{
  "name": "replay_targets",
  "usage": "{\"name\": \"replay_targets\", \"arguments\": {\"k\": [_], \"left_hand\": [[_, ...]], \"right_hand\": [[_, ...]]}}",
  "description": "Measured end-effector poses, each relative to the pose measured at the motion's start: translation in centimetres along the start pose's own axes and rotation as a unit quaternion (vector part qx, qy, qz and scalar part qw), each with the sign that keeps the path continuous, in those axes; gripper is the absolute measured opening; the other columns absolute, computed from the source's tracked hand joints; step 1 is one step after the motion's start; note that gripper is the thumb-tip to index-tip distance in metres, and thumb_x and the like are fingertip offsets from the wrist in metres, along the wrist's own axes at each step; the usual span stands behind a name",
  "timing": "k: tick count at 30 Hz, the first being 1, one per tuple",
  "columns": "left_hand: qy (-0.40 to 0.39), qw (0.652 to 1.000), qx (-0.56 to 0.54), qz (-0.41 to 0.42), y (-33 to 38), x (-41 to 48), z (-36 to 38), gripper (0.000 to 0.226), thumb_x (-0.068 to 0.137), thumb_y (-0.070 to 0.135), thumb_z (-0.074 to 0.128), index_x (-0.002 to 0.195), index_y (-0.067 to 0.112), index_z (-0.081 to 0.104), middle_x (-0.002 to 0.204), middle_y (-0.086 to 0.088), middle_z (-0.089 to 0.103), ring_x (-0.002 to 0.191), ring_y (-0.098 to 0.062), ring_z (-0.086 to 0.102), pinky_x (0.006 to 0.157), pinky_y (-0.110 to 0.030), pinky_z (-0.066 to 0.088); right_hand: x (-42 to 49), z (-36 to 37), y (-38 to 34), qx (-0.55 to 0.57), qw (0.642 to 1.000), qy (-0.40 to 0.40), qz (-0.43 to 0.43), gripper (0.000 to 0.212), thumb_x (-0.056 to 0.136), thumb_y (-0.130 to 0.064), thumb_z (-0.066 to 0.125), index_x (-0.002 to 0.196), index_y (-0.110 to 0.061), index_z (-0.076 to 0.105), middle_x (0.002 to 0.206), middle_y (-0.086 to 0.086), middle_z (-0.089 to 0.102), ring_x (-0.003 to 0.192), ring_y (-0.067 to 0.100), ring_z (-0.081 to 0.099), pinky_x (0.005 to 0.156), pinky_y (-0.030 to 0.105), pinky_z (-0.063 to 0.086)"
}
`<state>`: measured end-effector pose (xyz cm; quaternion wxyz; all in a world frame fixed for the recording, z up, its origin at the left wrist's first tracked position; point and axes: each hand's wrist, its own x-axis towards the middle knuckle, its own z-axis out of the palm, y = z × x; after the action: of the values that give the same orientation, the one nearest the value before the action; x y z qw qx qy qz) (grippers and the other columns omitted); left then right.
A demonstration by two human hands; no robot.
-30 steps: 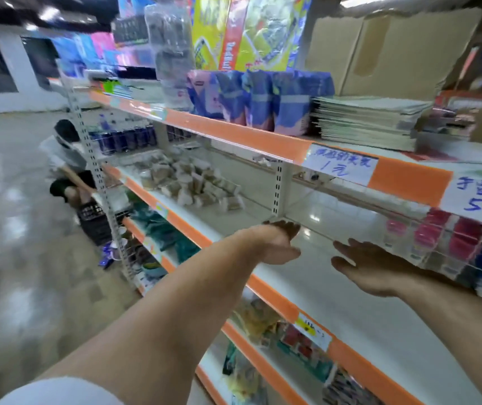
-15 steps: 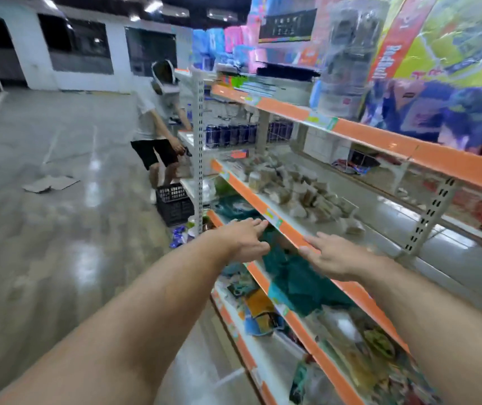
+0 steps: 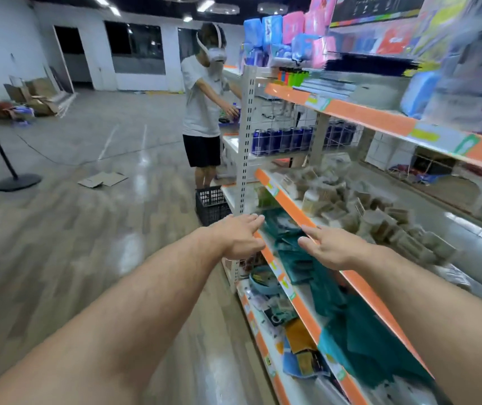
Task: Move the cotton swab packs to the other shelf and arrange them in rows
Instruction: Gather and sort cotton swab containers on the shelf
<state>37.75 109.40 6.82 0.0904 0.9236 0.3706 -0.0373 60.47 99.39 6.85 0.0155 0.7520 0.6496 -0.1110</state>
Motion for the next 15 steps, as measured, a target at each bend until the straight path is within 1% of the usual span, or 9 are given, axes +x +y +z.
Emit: {"name": "replay_targets", "arguments": {"k": [3, 5, 7, 9, 11, 12, 13, 15], "left_hand": [[0.008, 1.000, 0.008, -0.004, -0.8, 3.6, -2.3, 0.073, 0.096, 0.045, 0.032, 0.159, 0.022, 0.003, 0.165, 0.001, 0.001, 0.152, -0.011, 0.000, 0.123, -0.037, 0.002], [0.018, 1.000, 0.002, -0.002, -1.3, 6.1, -3.5, 0.072, 0.097, 0.046, 0.031, 0.159, 0.021, 0.003, 0.165, 0.001, 0.001, 0.152, -0.012, 0.001, 0.123, -0.037, 0.002], [0.013, 1.000, 0.005, 0.009, -1.6, 8.6, -3.9, 0.073, 0.096, 0.047, 0.030, 0.158, 0.022, 0.003, 0.165, 0.000, 0.002, 0.152, -0.013, 0.002, 0.123, -0.039, 0.004], [0.001, 1.000, 0.012, 0.020, -1.9, 11.3, -3.8, 0.075, 0.093, 0.048, 0.030, 0.158, 0.022, 0.003, 0.165, 0.000, 0.003, 0.152, -0.014, 0.003, 0.124, -0.041, 0.007], [-0.006, 0.999, 0.017, 0.034, -2.0, 14.0, -3.9, 0.075, 0.093, 0.048, 0.030, 0.159, 0.023, 0.003, 0.165, 0.000, 0.003, 0.152, -0.013, 0.003, 0.124, -0.042, 0.006], [-0.008, 0.999, 0.017, 0.043, -2.0, 15.3, -4.0, 0.075, 0.094, 0.048, 0.031, 0.159, 0.023, 0.003, 0.165, 0.000, 0.003, 0.152, -0.013, 0.003, 0.124, -0.042, 0.005], [-0.008, 0.998, 0.016, 0.054, -2.0, 16.7, -4.2, 0.074, 0.094, 0.048, 0.032, 0.159, 0.023, 0.004, 0.165, 0.000, 0.003, 0.152, -0.013, 0.003, 0.124, -0.042, 0.004], [-0.011, 0.997, 0.014, 0.081, -2.1, 19.6, -4.3, 0.074, 0.095, 0.048, 0.033, 0.159, 0.022, 0.005, 0.165, -0.001, 0.004, 0.152, -0.014, 0.004, 0.124, -0.041, 0.005]], "right_hand": [[3.6, -2.3, 1.4, -0.023, 1.000, 0.003, 0.006, 0.065, 0.098, -0.063, 0.022, 0.156, -0.034, 0.016, 0.162, 0.008, 0.018, 0.148, 0.027, 0.019, 0.119, 0.038, 0.020], [6.4, -3.4, 2.7, -0.027, 0.999, 0.012, 0.014, 0.067, 0.096, -0.067, 0.021, 0.155, -0.036, 0.017, 0.162, 0.010, 0.018, 0.149, 0.027, 0.017, 0.119, 0.040, 0.019], [8.5, -3.8, 3.8, -0.028, 0.999, 0.012, 0.017, 0.069, 0.094, -0.069, 0.020, 0.155, -0.036, 0.018, 0.161, 0.010, 0.021, 0.148, 0.028, 0.020, 0.119, 0.042, 0.021], [10.1, -3.9, 4.8, -0.027, 0.999, 0.003, 0.016, 0.068, 0.096, -0.067, 0.021, 0.155, -0.033, 0.019, 0.161, 0.007, 0.022, 0.148, 0.027, 0.018, 0.118, 0.042, 0.021], [11.5, -4.3, 5.9, -0.022, 0.999, -0.003, 0.024, 0.065, 0.098, -0.063, 0.022, 0.155, -0.031, 0.020, 0.160, 0.009, 0.023, 0.148, 0.027, 0.018, 0.117, 0.040, 0.022], [12.1, -4.5, 6.5, -0.014, 0.999, -0.002, 0.034, 0.065, 0.098, -0.064, 0.022, 0.155, -0.032, 0.020, 0.161, 0.011, 0.021, 0.148, 0.027, 0.018, 0.117, 0.040, 0.022], [12.8, -4.6, 7.2, -0.005, 0.999, 0.002, 0.048, 0.066, 0.097, -0.065, 0.022, 0.155, -0.035, 0.019, 0.161, 0.011, 0.021, 0.148, 0.027, 0.020, 0.117, 0.039, 0.022], [14.2, -4.8, 8.7, 0.012, 0.997, 0.008, 0.079, 0.067, 0.096, -0.065, 0.025, 0.155, -0.034, 0.018, 0.158, 0.009, 0.029, 0.144, 0.027, 0.029, 0.115, 0.035, 0.026]]}}
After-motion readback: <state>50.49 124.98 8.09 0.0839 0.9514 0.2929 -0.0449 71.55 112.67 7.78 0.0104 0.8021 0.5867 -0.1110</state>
